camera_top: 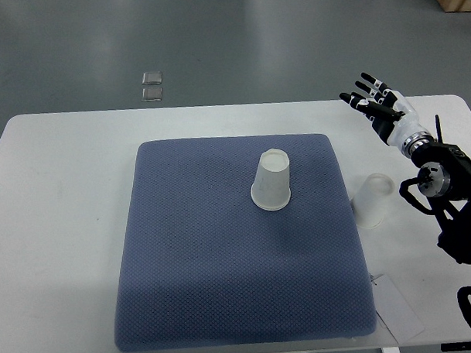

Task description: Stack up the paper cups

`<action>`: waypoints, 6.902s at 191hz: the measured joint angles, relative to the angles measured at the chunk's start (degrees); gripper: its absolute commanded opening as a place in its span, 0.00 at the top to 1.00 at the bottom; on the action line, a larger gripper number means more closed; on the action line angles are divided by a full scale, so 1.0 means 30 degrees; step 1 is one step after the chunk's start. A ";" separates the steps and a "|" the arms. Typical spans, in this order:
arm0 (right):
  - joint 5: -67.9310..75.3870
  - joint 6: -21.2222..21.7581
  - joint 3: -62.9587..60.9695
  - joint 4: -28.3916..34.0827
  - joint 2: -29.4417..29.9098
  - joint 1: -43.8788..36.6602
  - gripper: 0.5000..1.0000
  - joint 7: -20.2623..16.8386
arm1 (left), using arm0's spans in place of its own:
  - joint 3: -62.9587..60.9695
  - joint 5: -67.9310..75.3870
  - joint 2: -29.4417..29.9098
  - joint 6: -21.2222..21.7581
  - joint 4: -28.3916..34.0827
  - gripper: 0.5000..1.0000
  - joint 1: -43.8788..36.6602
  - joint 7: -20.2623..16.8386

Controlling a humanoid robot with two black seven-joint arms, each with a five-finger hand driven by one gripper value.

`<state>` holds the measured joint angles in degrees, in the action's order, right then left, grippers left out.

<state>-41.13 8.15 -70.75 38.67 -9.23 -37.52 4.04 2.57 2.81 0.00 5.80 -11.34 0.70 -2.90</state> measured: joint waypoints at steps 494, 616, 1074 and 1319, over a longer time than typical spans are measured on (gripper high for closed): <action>-0.1788 0.3744 0.7576 0.4467 -1.0350 -0.3925 0.17 0.1008 | 0.0021 0.0000 0.0000 0.0000 0.0000 0.00 -0.0010 0.0030; -1.1129 0.5394 1.2954 0.9306 -1.6276 -0.5711 0.17 0.2213 | 0.0021 0.0000 0.0000 0.0000 0.0000 0.00 -0.0013 0.0029; -1.5431 0.4015 2.0976 0.9519 -1.1949 -0.6459 0.95 0.2206 | 0.0021 0.0000 0.0000 0.0000 0.0001 0.00 -0.0013 0.0029; -1.3939 0.6642 1.9923 1.2641 -1.0735 -1.5322 1.00 0.4360 | 0.0022 0.0000 0.0000 0.0000 0.0001 0.00 -0.0010 0.0029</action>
<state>-82.95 28.08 -10.98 76.59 -41.43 -83.49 17.12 2.64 2.81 0.00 5.80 -11.34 0.67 -2.81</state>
